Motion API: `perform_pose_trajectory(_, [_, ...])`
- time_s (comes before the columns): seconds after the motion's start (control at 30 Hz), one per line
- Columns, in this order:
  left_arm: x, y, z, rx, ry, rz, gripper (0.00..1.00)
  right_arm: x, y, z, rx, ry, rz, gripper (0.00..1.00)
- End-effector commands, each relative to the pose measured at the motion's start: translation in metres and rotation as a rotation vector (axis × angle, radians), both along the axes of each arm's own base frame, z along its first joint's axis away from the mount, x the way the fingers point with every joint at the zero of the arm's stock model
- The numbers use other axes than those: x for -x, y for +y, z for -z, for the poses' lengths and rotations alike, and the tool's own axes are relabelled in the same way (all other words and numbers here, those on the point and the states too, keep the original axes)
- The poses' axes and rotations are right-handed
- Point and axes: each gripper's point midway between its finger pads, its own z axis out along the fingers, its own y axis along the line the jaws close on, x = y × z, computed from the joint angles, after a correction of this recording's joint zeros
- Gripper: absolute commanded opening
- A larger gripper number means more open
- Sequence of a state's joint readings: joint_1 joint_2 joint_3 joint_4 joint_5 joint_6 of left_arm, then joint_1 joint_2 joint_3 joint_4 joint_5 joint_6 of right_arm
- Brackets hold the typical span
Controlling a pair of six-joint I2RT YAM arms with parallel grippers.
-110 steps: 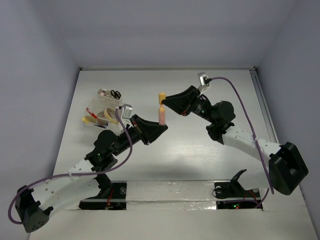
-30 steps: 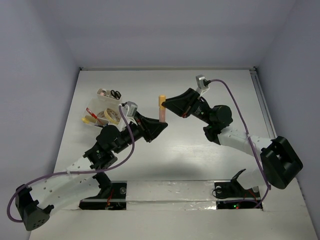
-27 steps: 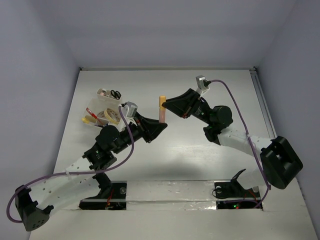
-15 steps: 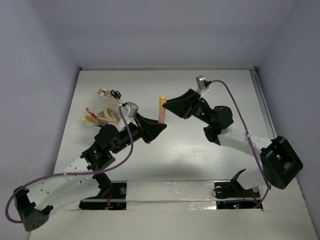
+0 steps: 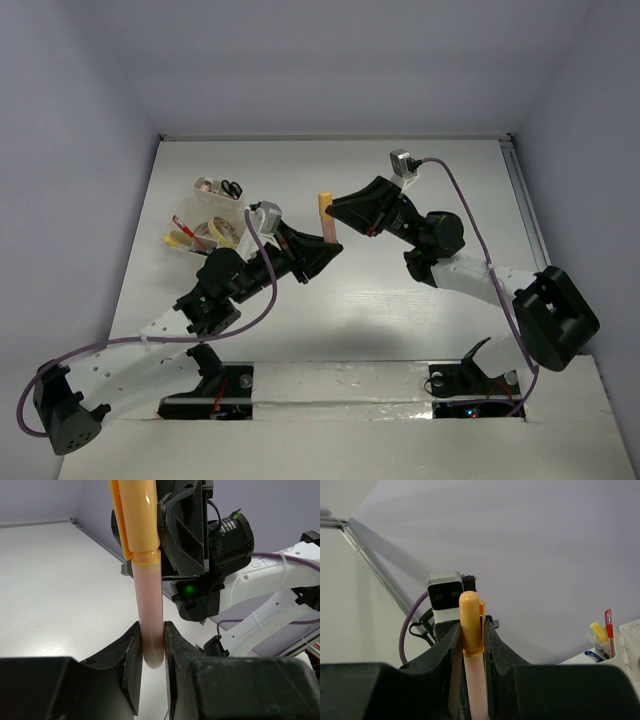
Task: Sort the stationery into containers
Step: Close the pen cap on the pen.
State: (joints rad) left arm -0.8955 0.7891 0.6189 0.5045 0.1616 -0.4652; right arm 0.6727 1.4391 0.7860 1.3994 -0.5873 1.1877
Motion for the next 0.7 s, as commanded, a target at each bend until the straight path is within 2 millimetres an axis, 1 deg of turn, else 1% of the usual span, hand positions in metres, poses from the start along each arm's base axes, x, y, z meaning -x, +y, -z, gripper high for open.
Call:
perform_pose_trajectory(0.0, [0.015,0.041,-0.136,0.380,-0.306,-0.069,0.00,0.050,0.005,0.021,0.071,-0.148,-0.198,0.03])
perform_pose_trajectory(0.1, [0.020,0.046,-0.150,0.394,-0.340,-0.073,0.00,0.052,0.005,0.024,0.079,-0.152,-0.204,0.02])
perform_pose_trajectory(0.13, [0.021,0.049,-0.154,0.397,-0.350,-0.076,0.00,0.051,0.005,0.028,0.090,-0.140,-0.205,0.02])
perform_pose_trajectory(0.17, [0.020,0.048,-0.152,0.377,-0.340,-0.080,0.00,0.051,0.005,0.030,0.096,-0.142,-0.201,0.02])
perform_pose_trajectory(0.2, [0.022,0.051,-0.158,0.378,-0.346,-0.085,0.00,0.052,0.006,0.032,0.114,-0.133,-0.202,0.02])
perform_pose_trajectory(0.23, [0.021,0.054,-0.160,0.372,-0.347,-0.101,0.00,0.051,0.006,0.034,0.126,-0.127,-0.195,0.02])
perform_pose_trajectory(0.27, [0.020,0.055,-0.159,0.352,-0.335,-0.110,0.00,0.047,0.008,0.038,0.148,-0.141,-0.168,0.02])
perform_pose_trajectory(0.3, [0.019,0.056,-0.157,0.341,-0.332,-0.117,0.00,0.042,0.011,0.048,0.197,-0.098,-0.158,0.02])
perform_pose_trajectory(0.33, [0.019,0.061,-0.159,0.339,-0.330,-0.134,0.00,0.043,0.009,0.044,0.205,-0.112,-0.139,0.02])
perform_pose_trajectory(0.37, [0.017,0.060,-0.153,0.313,-0.314,-0.140,0.00,0.039,0.010,0.047,0.221,-0.132,-0.105,0.02])
perform_pose_trajectory(0.4, [0.016,0.061,-0.151,0.305,-0.310,-0.148,0.00,0.035,0.012,0.055,0.263,-0.097,-0.098,0.02])
perform_pose_trajectory(0.43, [0.016,0.065,-0.152,0.307,-0.310,-0.163,0.00,0.036,0.010,0.053,0.273,-0.105,-0.084,0.02])
perform_pose_trajectory(0.47, [0.013,0.066,-0.148,0.287,-0.303,-0.179,0.00,0.036,0.012,0.057,0.296,-0.127,-0.068,0.02])
perform_pose_trajectory(0.5, [0.011,0.067,-0.146,0.277,-0.302,-0.195,0.00,0.029,0.013,0.056,0.310,-0.118,-0.033,0.02])
perform_pose_trajectory(0.53, [0.009,0.070,-0.145,0.273,-0.298,-0.217,0.00,0.023,0.015,0.068,0.367,-0.072,-0.017,0.02])
perform_pose_trajectory(0.57, [0.004,0.073,-0.144,0.271,-0.294,-0.246,0.00,0.022,0.016,0.070,0.388,-0.098,0.008,0.02])
perform_pose_trajectory(0.6, [0.004,0.073,-0.142,0.269,-0.295,-0.245,0.00,0.018,0.016,0.073,0.404,-0.081,0.029,0.02])
perform_pose_trajectory(0.63, [0.004,0.070,-0.140,0.262,-0.297,-0.236,0.00,0.017,0.017,0.077,0.418,-0.069,0.026,0.02])
perform_pose_trajectory(0.67, [0.005,0.069,-0.141,0.267,-0.302,-0.228,0.00,0.022,0.020,0.080,0.423,-0.063,-0.001,0.02])
